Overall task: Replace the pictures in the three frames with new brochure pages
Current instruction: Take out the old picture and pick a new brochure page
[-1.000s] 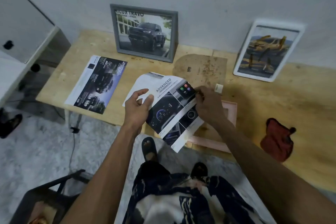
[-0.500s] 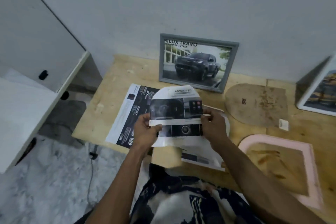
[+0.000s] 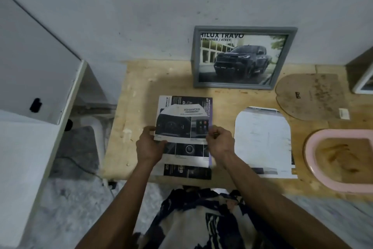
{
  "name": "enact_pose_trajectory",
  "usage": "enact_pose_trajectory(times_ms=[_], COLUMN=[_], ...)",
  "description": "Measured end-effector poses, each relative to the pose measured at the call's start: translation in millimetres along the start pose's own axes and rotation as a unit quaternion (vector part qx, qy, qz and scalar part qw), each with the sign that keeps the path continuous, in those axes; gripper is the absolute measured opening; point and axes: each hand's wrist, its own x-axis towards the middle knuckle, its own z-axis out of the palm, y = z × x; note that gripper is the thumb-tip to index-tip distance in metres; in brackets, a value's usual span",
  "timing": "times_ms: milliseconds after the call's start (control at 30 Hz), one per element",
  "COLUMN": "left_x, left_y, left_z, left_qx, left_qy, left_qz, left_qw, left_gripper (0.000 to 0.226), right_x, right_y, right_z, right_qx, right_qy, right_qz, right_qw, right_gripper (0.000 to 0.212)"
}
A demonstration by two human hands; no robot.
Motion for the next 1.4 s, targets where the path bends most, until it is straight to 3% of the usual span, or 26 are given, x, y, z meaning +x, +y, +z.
enact_pose_trajectory(times_ms=[167, 400, 700, 867, 967, 1167, 1300, 1400], left_x=[10.8, 17.0, 16.8, 10.6, -7.4, -47.5, -71.1, -82.8], left_y=[-9.6, -21.0, -27.2, -25.2, -6.1, 41.8, 77.2, 94.5], left_z=[1.1, 2.0, 4.1, 10.4, 33.3, 96.7, 131.6, 154.6], left_qx=[0.059, 0.121, 0.148, 0.162, 0.115, 0.051, 0.038, 0.077], left_qy=[-0.046, -0.056, -0.061, -0.005, 0.004, -0.134, -0.223, -0.207], left_qz=[0.000, 0.021, 0.042, 0.055, 0.088, 0.141, 0.112, 0.088], left_qw=[0.997, 0.991, 0.986, 0.985, 0.990, 0.979, 0.968, 0.971], left_gripper=[0.058, 0.067, 0.057, 0.064, 0.056, 0.041, 0.053, 0.052], right_x=[2.0, -1.0, -7.5, -11.8, -11.7, -4.6, -0.4, 4.1], right_y=[2.7, 7.6, 5.4, 10.7, 23.1, 65.3, 84.6, 95.4], right_z=[15.7, 27.9, 35.2, 19.6, -13.2, -103.3, -141.5, -154.4], right_qx=[0.002, -0.056, -0.109, -0.080, -0.061, -0.110, -0.130, -0.126], right_qy=[0.025, 0.037, -0.011, 0.015, 0.065, 0.167, 0.151, 0.114], right_qz=[0.021, 0.018, -0.036, -0.020, -0.004, 0.054, 0.083, 0.095], right_qw=[0.999, 0.998, 0.993, 0.996, 0.996, 0.978, 0.976, 0.981], right_gripper=[0.031, 0.019, 0.035, 0.034, 0.036, 0.043, 0.052, 0.060])
